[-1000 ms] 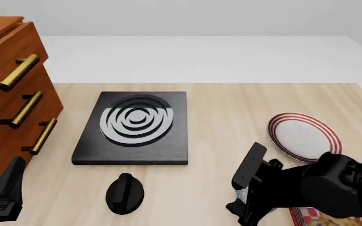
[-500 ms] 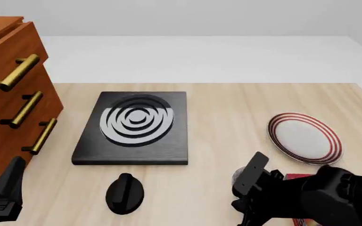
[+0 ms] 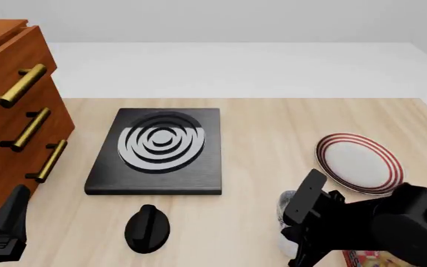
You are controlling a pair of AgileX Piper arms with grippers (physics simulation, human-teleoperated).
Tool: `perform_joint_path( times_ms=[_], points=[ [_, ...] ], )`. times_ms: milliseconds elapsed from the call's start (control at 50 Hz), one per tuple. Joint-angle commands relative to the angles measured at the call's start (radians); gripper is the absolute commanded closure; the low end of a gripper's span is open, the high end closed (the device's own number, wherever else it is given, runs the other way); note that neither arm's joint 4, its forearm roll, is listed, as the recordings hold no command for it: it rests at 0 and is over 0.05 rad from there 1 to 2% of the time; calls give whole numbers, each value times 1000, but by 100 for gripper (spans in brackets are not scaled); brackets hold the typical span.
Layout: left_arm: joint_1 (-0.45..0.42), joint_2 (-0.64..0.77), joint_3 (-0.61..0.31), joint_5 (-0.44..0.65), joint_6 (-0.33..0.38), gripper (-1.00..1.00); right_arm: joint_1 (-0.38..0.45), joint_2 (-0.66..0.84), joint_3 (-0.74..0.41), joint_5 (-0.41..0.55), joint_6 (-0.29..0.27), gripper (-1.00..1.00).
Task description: Pick the akita bowl on the ramekin and place it on the plate.
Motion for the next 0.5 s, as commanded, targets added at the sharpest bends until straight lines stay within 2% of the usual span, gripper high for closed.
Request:
perform_joint_path(
  times_ms=[20, 260, 500],
  points=[
    [0, 0, 0, 0, 0, -100, -12, -57, -24, 66, -17, 100],
    [0, 0, 0, 0, 0, -100, -24, -111, -45, 136, -36, 100],
    [0, 0, 0, 0, 0, -100, -73, -144, -106, 203, -98, 100]
  ],
)
